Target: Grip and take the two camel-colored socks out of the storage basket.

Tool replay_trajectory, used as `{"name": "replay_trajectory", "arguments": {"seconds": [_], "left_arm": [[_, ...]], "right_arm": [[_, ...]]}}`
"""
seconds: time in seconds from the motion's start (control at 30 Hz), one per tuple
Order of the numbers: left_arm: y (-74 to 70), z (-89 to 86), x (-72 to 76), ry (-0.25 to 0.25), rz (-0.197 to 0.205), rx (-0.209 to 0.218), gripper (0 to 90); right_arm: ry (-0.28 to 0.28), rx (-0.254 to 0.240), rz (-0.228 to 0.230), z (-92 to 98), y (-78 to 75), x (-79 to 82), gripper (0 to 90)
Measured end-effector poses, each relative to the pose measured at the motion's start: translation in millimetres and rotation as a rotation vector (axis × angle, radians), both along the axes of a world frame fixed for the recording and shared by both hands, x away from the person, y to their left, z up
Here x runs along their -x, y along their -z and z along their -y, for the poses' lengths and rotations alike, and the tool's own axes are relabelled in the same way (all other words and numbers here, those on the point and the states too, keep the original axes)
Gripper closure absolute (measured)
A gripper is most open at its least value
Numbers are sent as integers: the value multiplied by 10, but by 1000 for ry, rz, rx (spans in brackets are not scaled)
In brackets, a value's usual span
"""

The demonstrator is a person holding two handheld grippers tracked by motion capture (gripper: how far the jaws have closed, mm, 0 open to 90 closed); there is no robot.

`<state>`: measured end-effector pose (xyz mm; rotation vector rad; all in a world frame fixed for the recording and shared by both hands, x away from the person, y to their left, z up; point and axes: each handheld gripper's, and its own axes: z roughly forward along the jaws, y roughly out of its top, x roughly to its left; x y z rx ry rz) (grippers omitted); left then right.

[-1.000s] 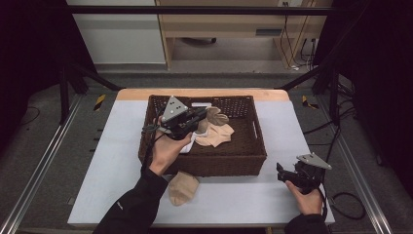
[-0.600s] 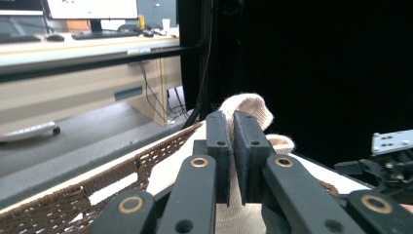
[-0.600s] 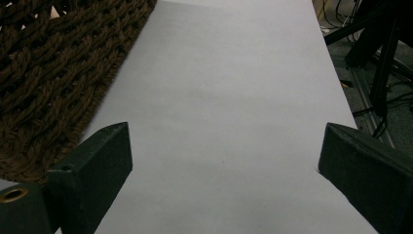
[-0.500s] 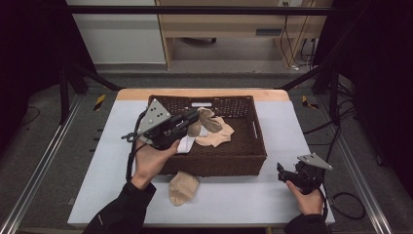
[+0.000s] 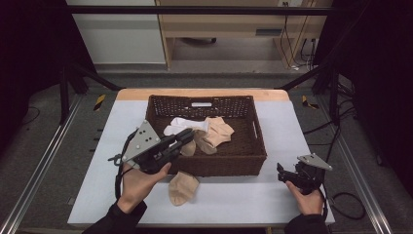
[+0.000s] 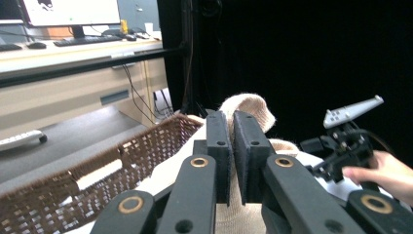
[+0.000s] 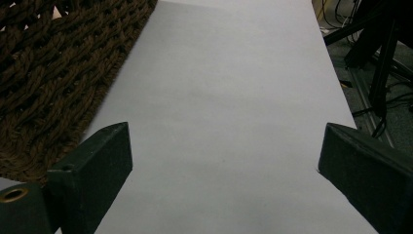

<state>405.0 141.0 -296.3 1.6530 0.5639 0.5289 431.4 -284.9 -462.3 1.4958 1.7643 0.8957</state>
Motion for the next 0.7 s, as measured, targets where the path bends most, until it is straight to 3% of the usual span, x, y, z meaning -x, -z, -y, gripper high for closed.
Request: {"name": "replay_trajectory", "arguments": {"seconds": [0.43,0.7], "left_arm": [[377,42,181,45,-67,4,849],[626,49,240,54,-121,-33,849]], "right_arm": [[0,-5,-1,-3,-1,8,57],[0,-3,-1,-6,0,10,57]]}}
